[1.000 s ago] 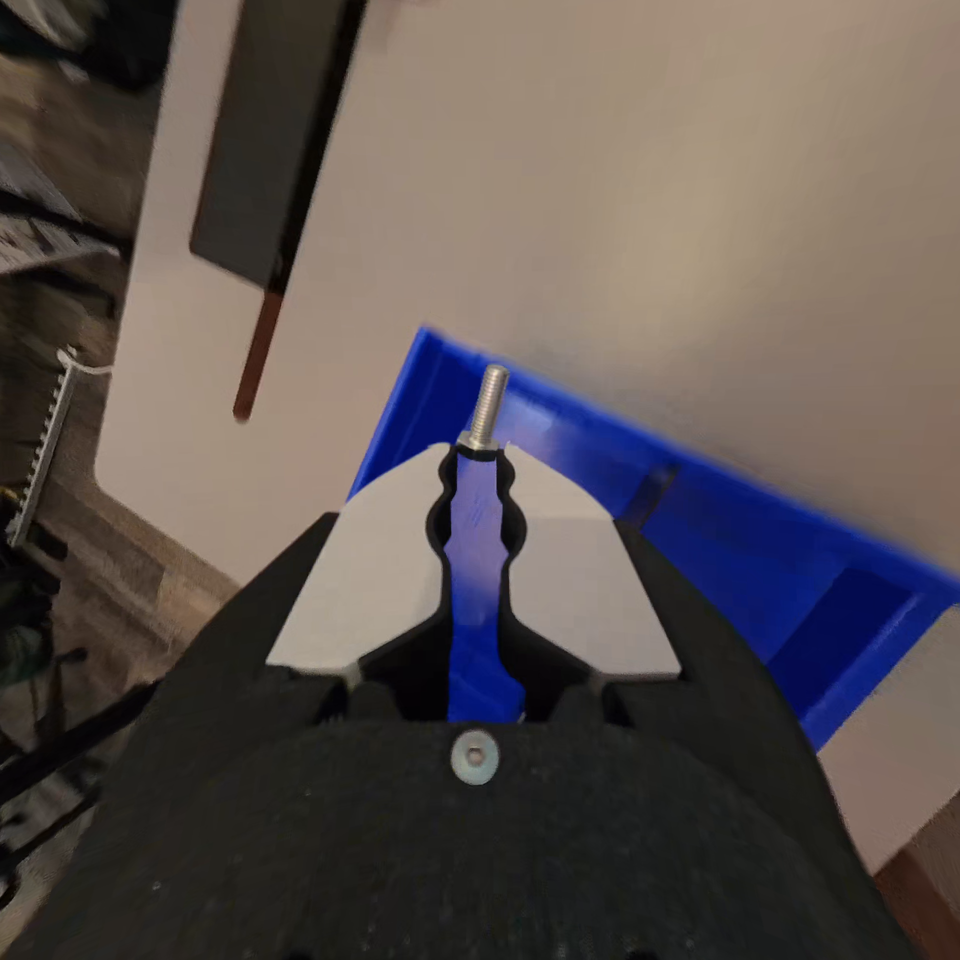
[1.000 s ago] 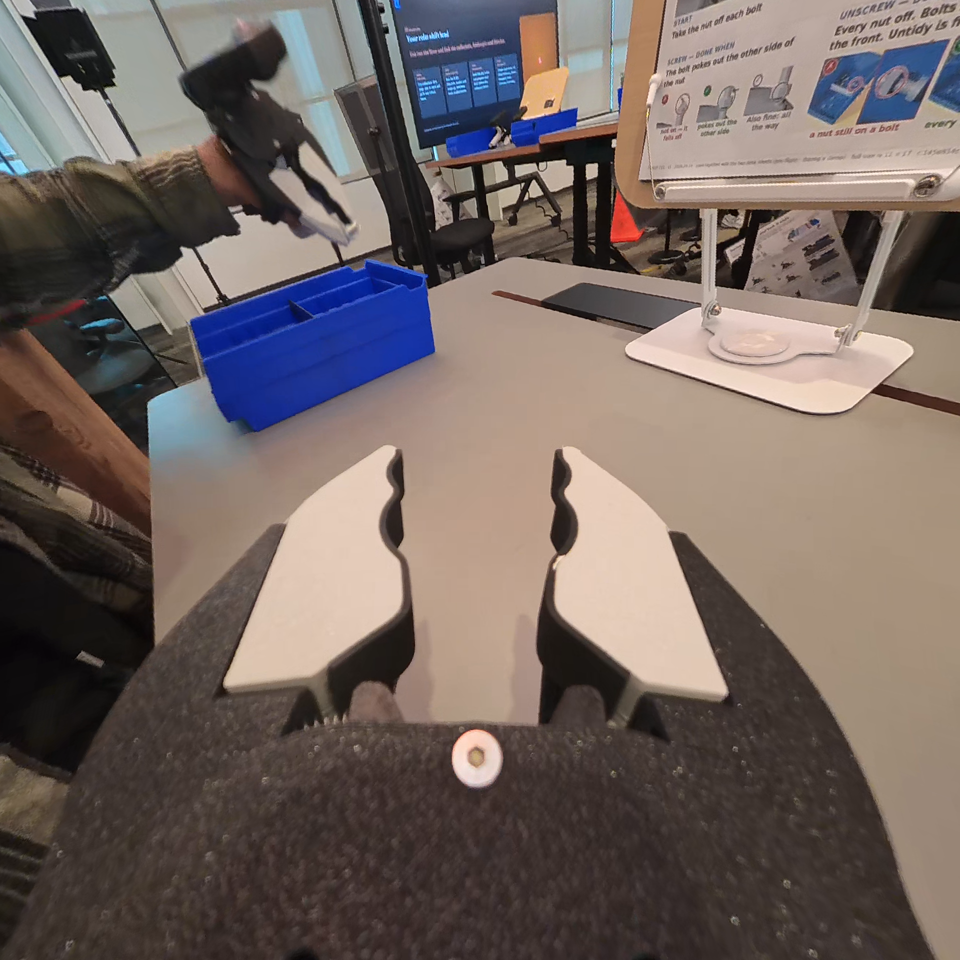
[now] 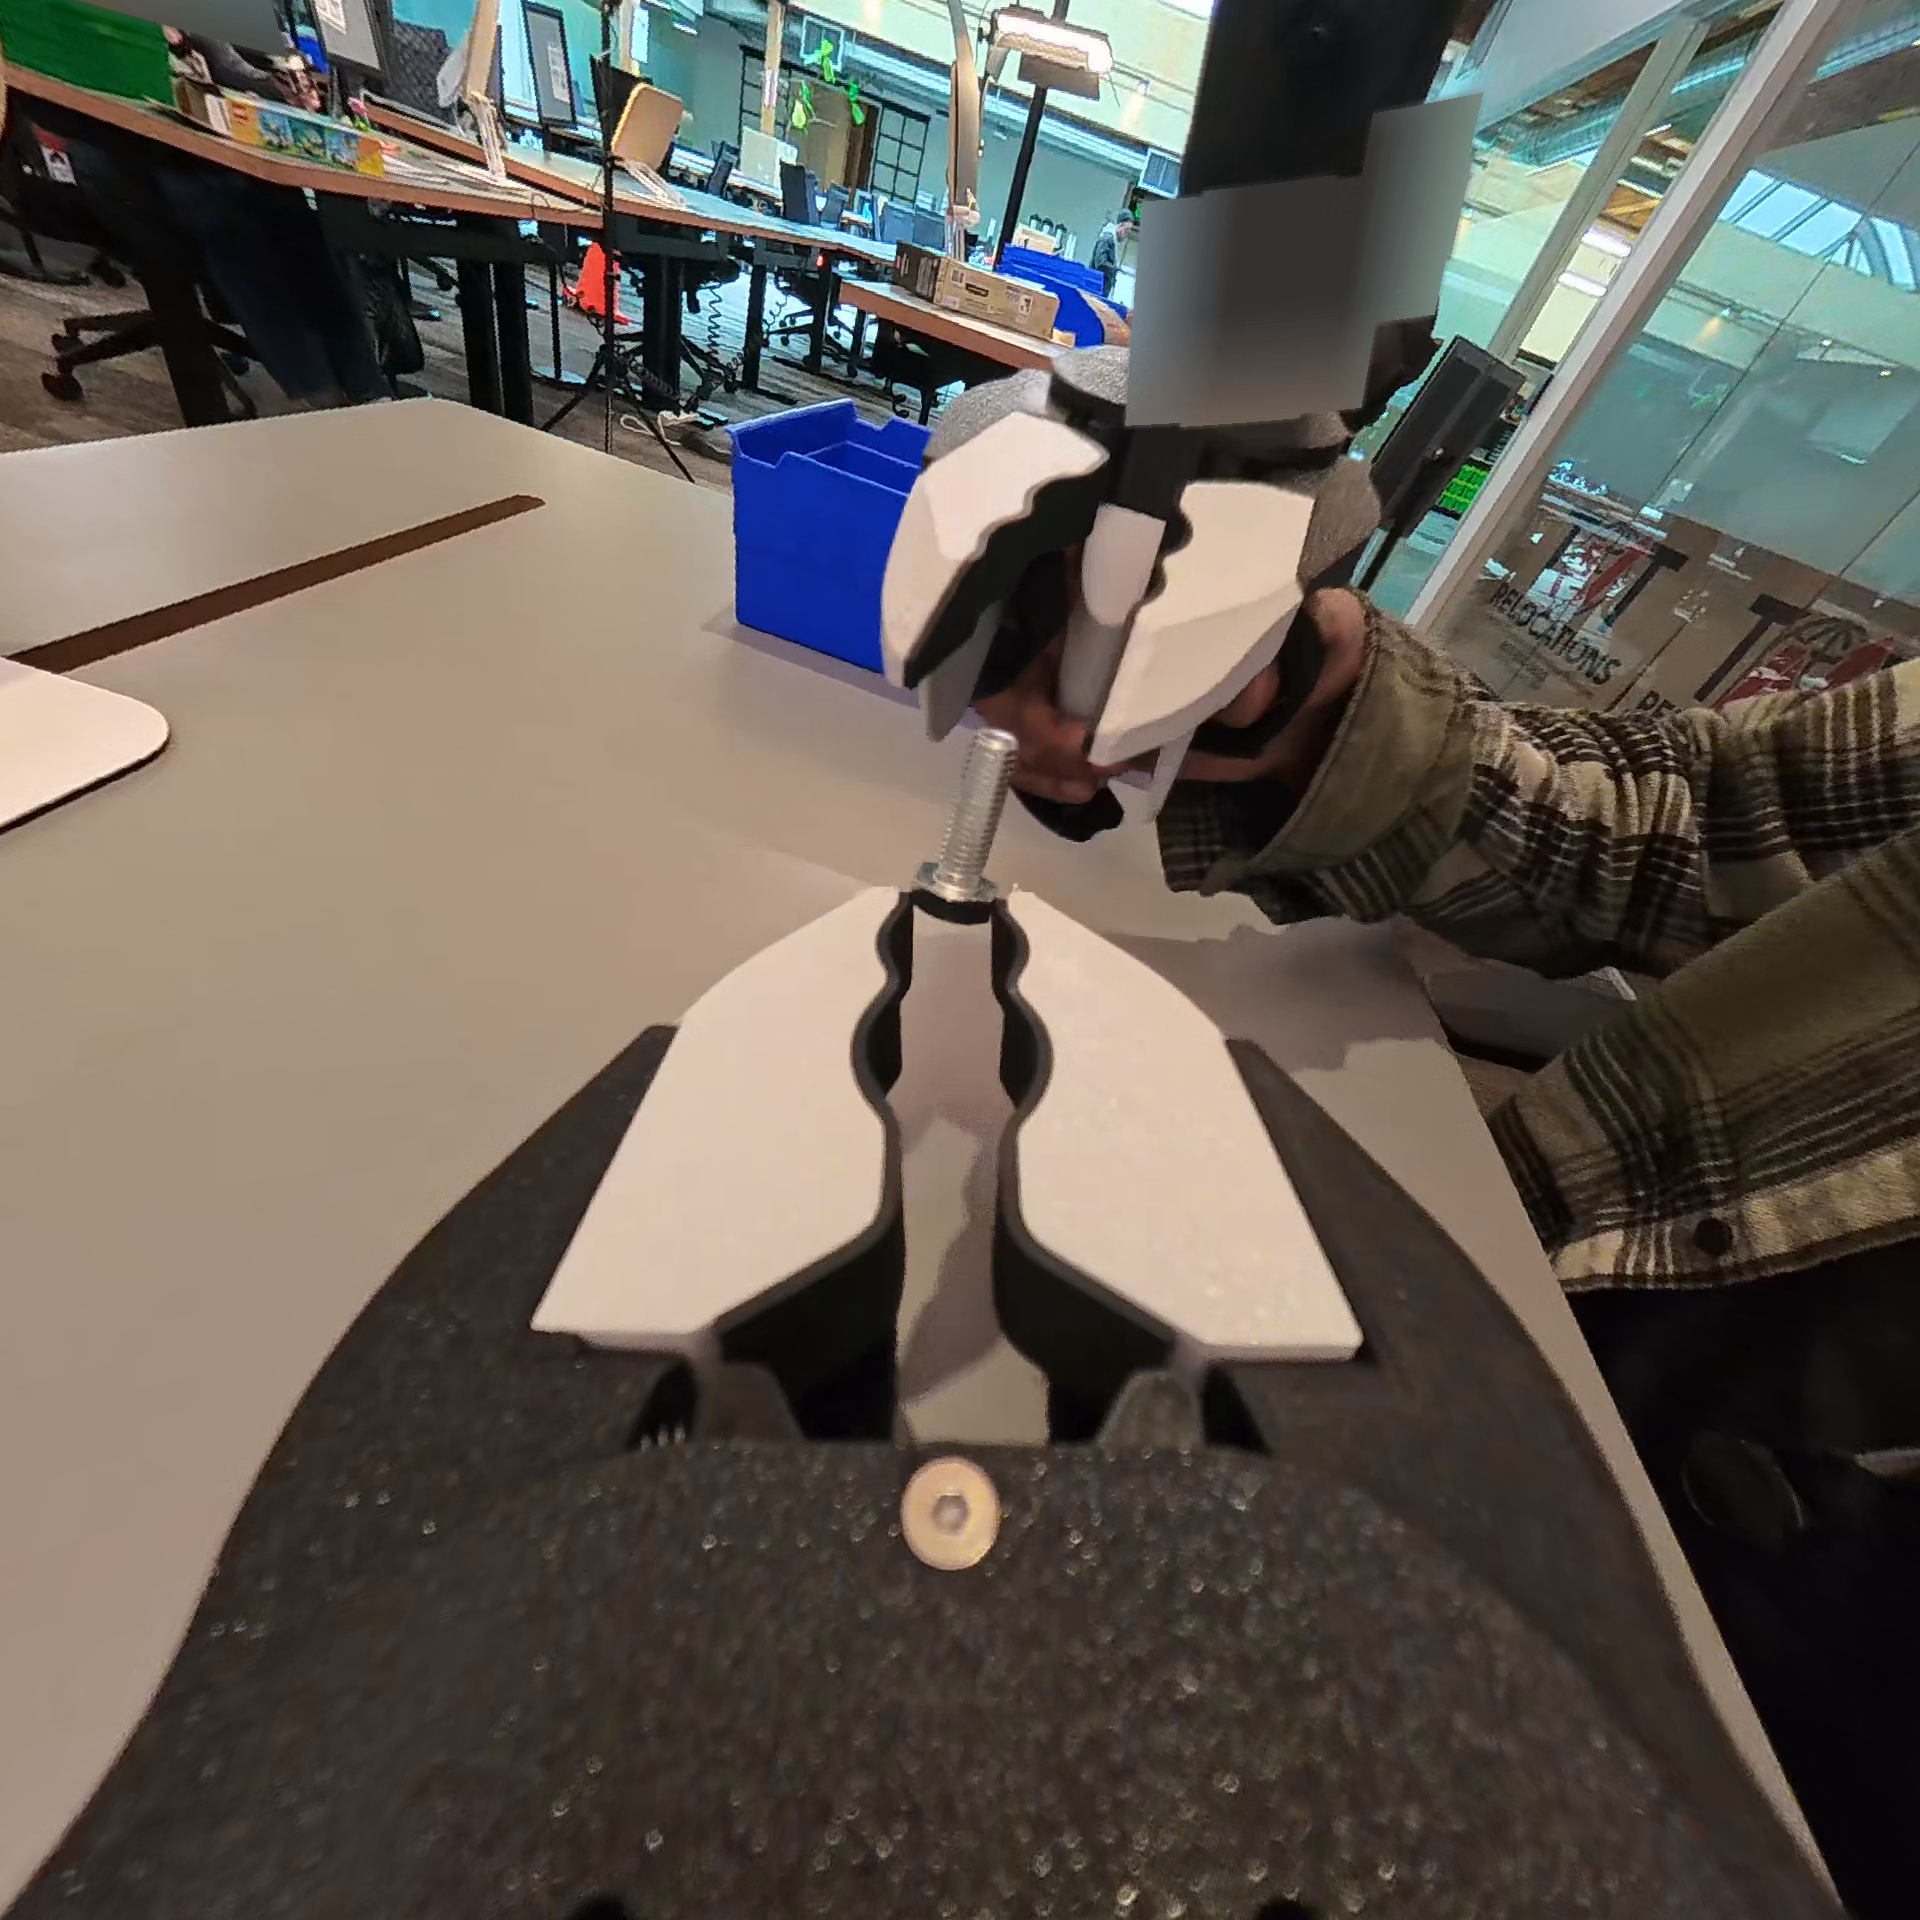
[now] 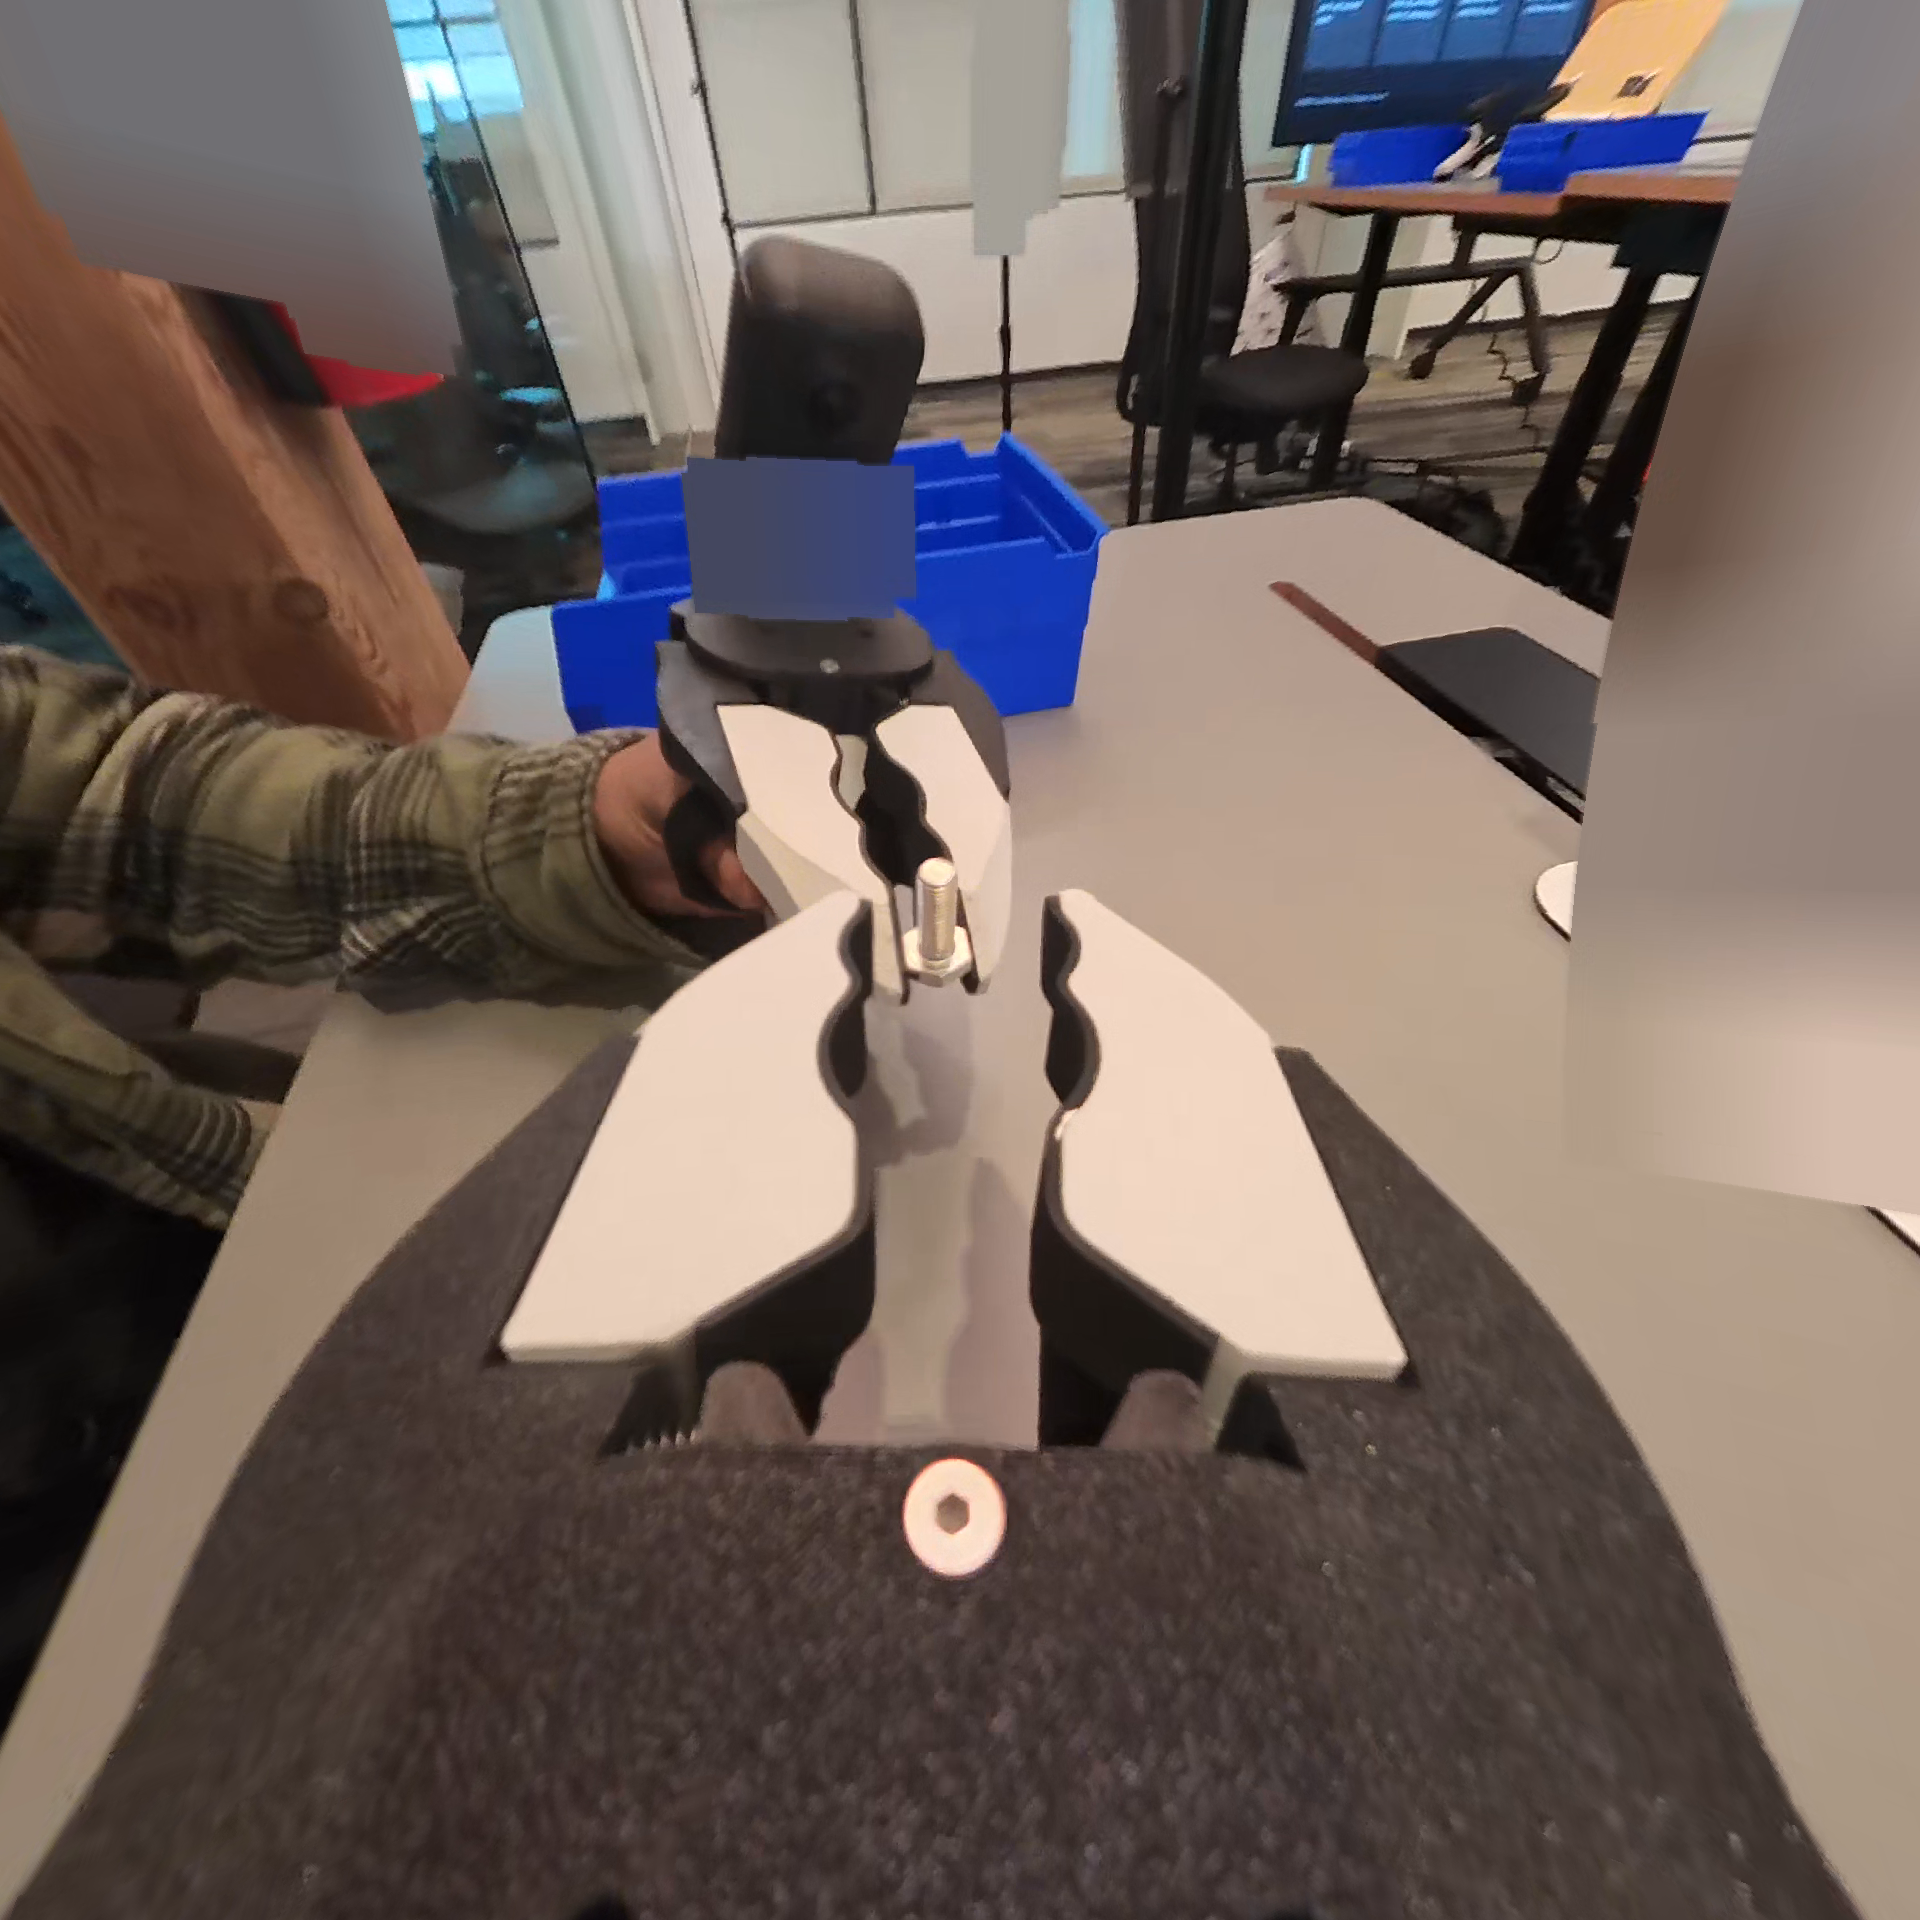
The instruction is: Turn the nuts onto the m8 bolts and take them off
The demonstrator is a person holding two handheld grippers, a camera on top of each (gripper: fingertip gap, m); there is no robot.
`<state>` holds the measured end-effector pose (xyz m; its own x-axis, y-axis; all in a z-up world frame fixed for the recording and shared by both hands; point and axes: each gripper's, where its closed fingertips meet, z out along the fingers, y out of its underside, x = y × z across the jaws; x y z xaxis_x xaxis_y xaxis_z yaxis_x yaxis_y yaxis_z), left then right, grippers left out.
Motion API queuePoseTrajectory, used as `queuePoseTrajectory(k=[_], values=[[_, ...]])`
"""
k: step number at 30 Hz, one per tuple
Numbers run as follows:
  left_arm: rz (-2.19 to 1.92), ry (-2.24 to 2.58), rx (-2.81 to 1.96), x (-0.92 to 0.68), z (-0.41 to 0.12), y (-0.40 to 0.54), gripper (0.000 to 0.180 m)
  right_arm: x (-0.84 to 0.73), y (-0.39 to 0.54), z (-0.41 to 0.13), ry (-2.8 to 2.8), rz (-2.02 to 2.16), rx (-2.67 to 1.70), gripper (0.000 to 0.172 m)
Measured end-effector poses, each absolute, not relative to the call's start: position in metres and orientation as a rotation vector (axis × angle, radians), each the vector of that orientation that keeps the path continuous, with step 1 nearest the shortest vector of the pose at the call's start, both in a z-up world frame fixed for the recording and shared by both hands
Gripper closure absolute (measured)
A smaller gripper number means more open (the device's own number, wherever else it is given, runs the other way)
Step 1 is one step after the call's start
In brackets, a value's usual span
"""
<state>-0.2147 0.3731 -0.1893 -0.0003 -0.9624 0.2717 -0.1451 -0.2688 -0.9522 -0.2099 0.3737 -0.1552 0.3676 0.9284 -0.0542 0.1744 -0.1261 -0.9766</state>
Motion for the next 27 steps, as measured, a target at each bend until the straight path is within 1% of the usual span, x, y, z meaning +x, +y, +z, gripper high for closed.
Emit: queuePoseTrajectory(k=[2, 4, 7, 12, 13, 16, 17, 19, 22, 27], values=[[-1.361, 1.191, -1.51, -0.215, -0.191, 0.373, 0.167, -0.215, 0.376, -0.158, -1.051, 0.895, -1.57, 0.141], [-1.373, 1.197, -1.509, -0.215, -0.192, 0.371, 0.167, -0.221, 0.377, -0.161, -1.09, 0.891, -1.572, 0.146], [-1.37, 1.2, -1.512, -0.216, -0.194, 0.372, 0.167, -0.229, 0.374, -0.168, -1.18, 0.904, -1.574, 0.164], [-1.319, 1.211, -1.552, -0.225, -0.202, 0.377, 0.166, -0.239, 0.379, -0.175, -1.254, 0.923, -1.592, 0.165], [-1.286, 1.216, -1.586, -0.229, -0.207, 0.38, 0.163, -0.24, 0.382, -0.18, -1.26, 0.922, -1.608, 0.164], [-1.138, 1.163, -1.719, -0.251, -0.222, 0.395, 0.134, -0.245, 0.397, -0.203, -1.285, 0.916, -1.667, 0.164], [-1.1, 1.139, -1.751, -0.261, -0.225, 0.397, 0.127, -0.246, 0.402, -0.214, -1.294, 0.911, -1.701, 0.164], [-1.086, 1.075, -1.759, -0.277, -0.219, 0.395, 0.122, -0.25, 0.409, -0.236, -1.322, 0.902, -1.753, 0.164], [-1.114, 1.009, -1.718, -0.292, -0.198, 0.383, 0.124, -0.258, 0.412, -0.26, -1.361, 0.899, -1.801, 0.164], [-1.107, 1.025, -1.655, -0.301, -0.174, 0.367, 0.131, -0.265, 0.412, -0.277, -1.388, 0.893, -1.83, 0.164]])
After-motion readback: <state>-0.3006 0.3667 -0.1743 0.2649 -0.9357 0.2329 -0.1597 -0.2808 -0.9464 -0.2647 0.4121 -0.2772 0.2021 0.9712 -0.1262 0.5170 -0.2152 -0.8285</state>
